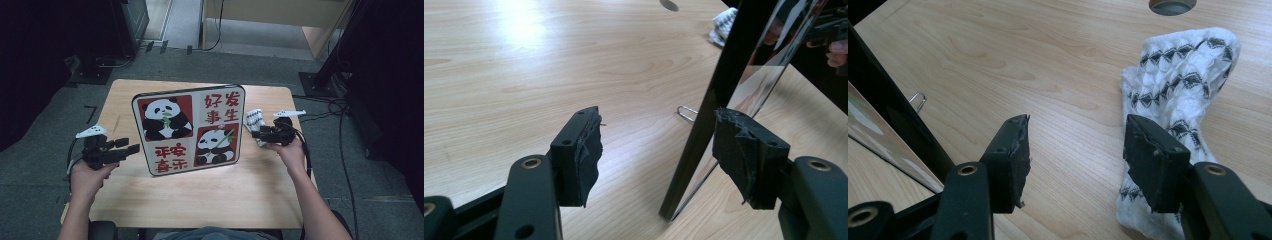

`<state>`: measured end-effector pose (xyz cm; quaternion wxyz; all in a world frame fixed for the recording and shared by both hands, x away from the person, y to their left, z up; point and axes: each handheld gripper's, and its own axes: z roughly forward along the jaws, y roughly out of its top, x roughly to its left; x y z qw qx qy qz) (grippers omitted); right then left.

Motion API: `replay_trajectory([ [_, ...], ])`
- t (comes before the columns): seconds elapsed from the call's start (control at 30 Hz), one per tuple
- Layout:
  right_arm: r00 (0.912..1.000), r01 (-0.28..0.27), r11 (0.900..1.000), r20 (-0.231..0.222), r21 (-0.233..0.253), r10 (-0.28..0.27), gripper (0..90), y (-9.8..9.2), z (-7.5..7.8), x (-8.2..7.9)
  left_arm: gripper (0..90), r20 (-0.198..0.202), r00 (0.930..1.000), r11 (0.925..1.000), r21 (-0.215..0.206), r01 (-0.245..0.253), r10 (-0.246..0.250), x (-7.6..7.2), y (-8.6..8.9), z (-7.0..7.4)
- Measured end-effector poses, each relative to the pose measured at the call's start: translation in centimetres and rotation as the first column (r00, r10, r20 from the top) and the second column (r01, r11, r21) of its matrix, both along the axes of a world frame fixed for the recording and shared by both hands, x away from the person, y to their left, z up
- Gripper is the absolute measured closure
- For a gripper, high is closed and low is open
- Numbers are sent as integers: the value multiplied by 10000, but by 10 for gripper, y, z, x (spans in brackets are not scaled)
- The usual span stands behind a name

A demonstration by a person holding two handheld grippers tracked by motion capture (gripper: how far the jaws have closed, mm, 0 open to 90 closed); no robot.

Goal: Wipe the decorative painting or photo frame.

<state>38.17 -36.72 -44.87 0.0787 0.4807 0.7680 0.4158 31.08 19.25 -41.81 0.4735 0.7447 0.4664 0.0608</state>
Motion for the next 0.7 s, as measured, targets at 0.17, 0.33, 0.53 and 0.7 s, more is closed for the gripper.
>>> replay_trajectory([
  [0.17,10000,-46,10000,-6,8,46,449,2,0,1,359,-112,9997,9998,-52,-207,207,2,8,-3],
  [0.33,10000,-49,10000,-39,-44,48,449,2,-1,1,352,-284,9993,9997,-44,-237,235,5,12,-7],
  [0.53,9999,-89,9999,-87,-82,89,448,3,-1,1,348,-396,9987,9995,-29,-329,327,8,17,-10],
  [0.7,9999,-113,9999,-64,-95,112,443,3,-2,2,344,-466,9983,9994,-9,-337,336,8,17,-12],
])
